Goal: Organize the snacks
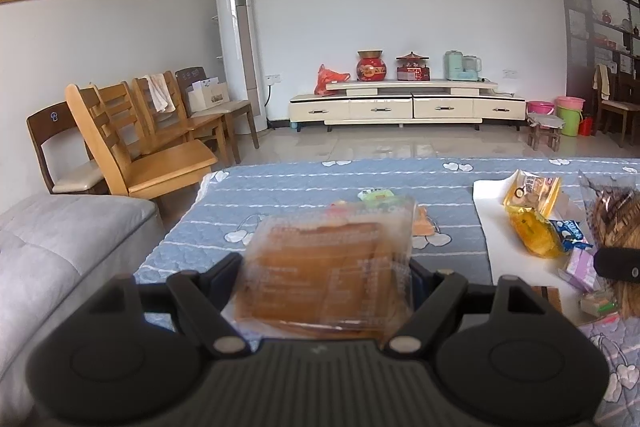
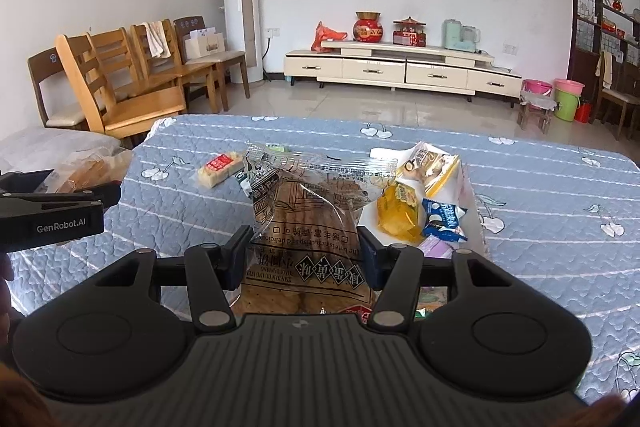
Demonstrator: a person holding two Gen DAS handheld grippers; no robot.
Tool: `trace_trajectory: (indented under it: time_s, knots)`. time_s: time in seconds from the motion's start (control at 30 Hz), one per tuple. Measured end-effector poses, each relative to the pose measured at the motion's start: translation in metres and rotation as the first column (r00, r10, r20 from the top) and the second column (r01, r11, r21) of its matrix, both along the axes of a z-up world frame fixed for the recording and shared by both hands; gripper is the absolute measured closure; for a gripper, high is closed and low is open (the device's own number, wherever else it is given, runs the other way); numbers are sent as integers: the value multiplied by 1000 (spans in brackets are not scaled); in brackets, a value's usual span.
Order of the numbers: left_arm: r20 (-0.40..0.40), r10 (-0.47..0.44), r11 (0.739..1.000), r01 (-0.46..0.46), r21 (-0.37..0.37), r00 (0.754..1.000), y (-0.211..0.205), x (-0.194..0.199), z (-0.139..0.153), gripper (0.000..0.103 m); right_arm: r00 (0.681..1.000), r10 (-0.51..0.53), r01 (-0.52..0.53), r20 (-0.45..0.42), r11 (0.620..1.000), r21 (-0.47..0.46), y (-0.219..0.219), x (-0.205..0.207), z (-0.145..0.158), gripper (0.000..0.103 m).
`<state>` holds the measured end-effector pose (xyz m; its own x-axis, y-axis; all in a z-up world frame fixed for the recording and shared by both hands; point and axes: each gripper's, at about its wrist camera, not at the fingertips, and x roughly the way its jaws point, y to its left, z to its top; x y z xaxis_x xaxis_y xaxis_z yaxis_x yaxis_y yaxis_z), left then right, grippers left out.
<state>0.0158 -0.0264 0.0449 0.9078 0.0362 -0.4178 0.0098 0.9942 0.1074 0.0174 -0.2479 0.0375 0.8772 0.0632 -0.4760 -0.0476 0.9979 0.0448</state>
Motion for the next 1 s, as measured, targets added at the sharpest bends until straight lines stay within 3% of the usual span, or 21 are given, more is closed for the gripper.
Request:
trace_trajectory:
  time_s: [1.0]
  knots:
    - [-33,-43,999,42,-25,999,-1,0,-5,23,996,-89,89,32,996,-14,-14,-15,8,35]
